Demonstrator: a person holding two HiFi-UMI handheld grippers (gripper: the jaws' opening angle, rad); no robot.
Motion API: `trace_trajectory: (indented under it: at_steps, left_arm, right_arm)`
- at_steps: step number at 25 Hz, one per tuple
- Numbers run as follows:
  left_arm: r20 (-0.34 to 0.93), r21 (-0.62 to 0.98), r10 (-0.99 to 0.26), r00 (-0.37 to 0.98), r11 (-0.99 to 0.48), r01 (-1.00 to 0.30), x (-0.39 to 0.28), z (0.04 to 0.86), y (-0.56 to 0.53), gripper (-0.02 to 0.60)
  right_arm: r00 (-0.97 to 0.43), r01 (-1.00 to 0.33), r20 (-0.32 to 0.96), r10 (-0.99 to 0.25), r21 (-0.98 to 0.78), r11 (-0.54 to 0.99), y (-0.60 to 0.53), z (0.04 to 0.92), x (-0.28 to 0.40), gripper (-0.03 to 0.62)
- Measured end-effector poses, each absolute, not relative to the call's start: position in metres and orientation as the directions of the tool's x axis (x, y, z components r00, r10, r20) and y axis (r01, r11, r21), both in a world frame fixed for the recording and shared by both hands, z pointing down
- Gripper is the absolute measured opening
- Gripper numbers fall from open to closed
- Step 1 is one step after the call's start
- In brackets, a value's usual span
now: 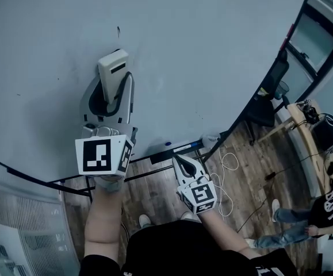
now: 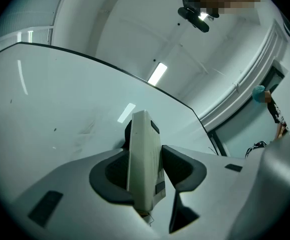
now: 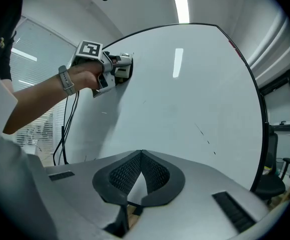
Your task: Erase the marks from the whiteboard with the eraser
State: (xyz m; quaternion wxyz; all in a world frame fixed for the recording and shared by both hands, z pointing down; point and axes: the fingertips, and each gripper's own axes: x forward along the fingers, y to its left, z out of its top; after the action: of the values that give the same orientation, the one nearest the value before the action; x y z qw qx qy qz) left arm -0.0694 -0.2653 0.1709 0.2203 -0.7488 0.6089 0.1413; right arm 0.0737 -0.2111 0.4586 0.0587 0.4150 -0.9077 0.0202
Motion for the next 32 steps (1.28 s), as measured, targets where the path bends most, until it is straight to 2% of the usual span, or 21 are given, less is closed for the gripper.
trace_trajectory:
  at_steps: [16, 26, 32]
  left_arm:
    - [-0.562, -0.207, -0.783, 0.268, -0.181, -0.962, -0.021, 0.067, -0.277, 0.189]
    - [-0.571, -0.252, -0.751, 0.333, -0.226, -0.941, -0.012, 0.064, -0.271, 0.189]
    - [-0.522, -0.263, -0.784, 0.335, -0.226, -0.938, -0.015, 0.105, -0.268, 0.19]
  right_arm:
    - [-0.56, -0.827, 0.091, -0.824, 0.008, 0.563, -0.216, 0.44, 0.119, 0.028]
    - [-0.537, -0.842, 0.081, -0.84, 0.003, 0.539, -0.216, 0.444, 0.122, 0.028]
    - [-0.555, -0.83, 0.086, -0.827, 0.005, 0.558, -0.214, 0.446, 0.121, 0.028]
